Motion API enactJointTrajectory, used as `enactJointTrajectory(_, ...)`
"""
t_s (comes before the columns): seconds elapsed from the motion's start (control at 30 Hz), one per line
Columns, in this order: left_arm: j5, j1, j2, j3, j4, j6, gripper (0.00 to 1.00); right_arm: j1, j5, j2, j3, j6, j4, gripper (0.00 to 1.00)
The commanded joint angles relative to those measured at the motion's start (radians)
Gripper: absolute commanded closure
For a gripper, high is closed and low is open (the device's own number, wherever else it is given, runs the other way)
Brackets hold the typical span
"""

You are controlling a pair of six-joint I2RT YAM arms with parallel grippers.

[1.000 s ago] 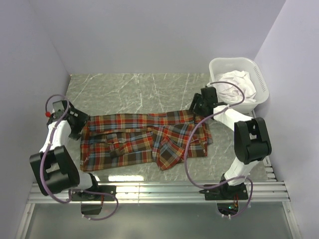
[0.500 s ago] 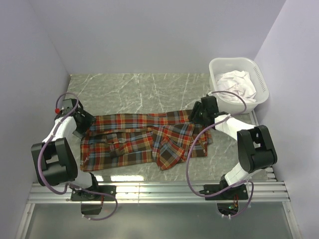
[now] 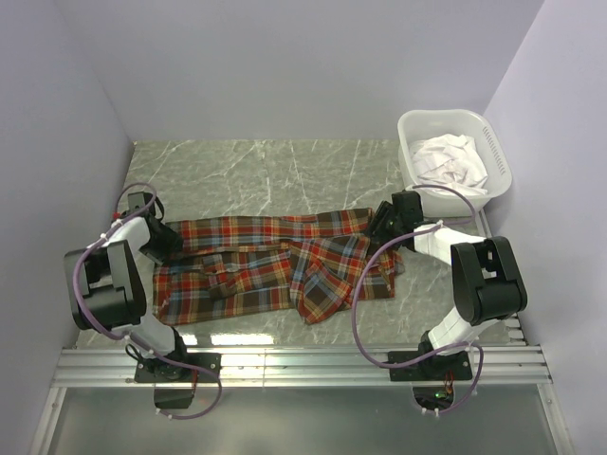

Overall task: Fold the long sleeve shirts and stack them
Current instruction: Fold the shirt

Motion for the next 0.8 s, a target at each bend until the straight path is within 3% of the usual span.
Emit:
enactJointTrajectory(0.0, -0.025, -0.003, 0.017, 0.014, 0.015, 0.014, 0.50, -0.006, -0.002, -0.003, -0.006, 0.012, 0.020, 0.35)
enactJointTrajectory(0.03, -0.031, -0.003, 0.022, 0.018, 0.012, 0.015, 0.50, -0.006, -0.002, -0.003, -0.006, 0.010, 0.020, 0.35)
enactJointTrajectory(0.13, -0.043, -0.003, 0.031, 0.031, 0.006, 0.023, 0.64, -0.006, 0.005, -0.004, -0.002, 0.007, 0.004, 0.36)
enactJointTrajectory(0.17, -0.051, -0.005, 0.032, 0.044, 0.001, 0.026, 0.73, -0.007, 0.008, -0.004, 0.000, 0.007, -0.001, 0.36)
enactJointTrajectory(0.27, -0.073, -0.003, 0.034, 0.085, -0.016, 0.037, 0.85, -0.007, 0.013, 0.003, 0.017, 0.004, -0.032, 0.36)
enactJointTrajectory(0.5, -0.131, -0.005, 0.011, 0.166, -0.062, 0.057, 0.88, -0.006, 0.033, 0.009, 0.029, -0.002, -0.059, 0.37)
enactJointTrajectory(0.77, -0.145, -0.007, 0.031, 0.148, -0.057, 0.034, 0.84, -0.007, 0.036, 0.006, 0.030, -0.010, -0.062, 0.37)
